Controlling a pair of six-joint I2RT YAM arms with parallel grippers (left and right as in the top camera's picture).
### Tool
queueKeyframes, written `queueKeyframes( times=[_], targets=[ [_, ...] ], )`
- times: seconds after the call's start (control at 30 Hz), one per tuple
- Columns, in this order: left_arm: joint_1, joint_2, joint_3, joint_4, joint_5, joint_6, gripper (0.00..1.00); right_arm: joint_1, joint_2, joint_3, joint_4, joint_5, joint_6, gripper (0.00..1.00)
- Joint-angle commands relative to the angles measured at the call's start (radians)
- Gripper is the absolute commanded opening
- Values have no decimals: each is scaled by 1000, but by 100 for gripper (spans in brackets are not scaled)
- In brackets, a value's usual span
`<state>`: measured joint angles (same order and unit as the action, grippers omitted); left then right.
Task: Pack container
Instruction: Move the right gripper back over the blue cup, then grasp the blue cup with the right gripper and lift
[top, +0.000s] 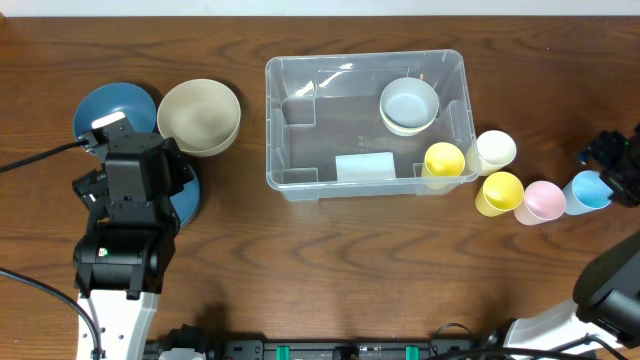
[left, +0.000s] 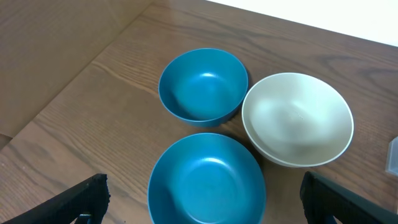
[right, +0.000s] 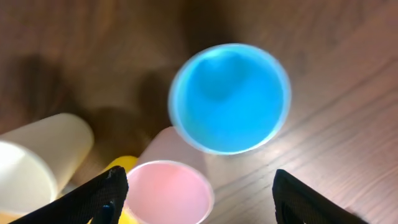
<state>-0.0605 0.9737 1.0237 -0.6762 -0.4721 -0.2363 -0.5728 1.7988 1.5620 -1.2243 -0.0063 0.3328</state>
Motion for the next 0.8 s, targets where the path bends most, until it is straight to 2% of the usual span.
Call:
queueKeyframes(
  times=[0.0,0.17,0.3,0.57,0.77],
  targets=[
    [5,1,22,0,-19,-9,98,-34,-13,-6,25,-38,-6,74],
    [5,1,22,0,-19,-9,98,-34,-13,-10,64,-37,-18,68],
    [5,1,22,0,-19,-9,98,-39,-13,-21,65,45,23,65],
    [5,1,22,0,-19,-9,98,-108,-13,-71,51,85,48,65],
    [5,1,22,0,-19,-9,98,-141,-13,-172,115,72,48,65]
  ],
)
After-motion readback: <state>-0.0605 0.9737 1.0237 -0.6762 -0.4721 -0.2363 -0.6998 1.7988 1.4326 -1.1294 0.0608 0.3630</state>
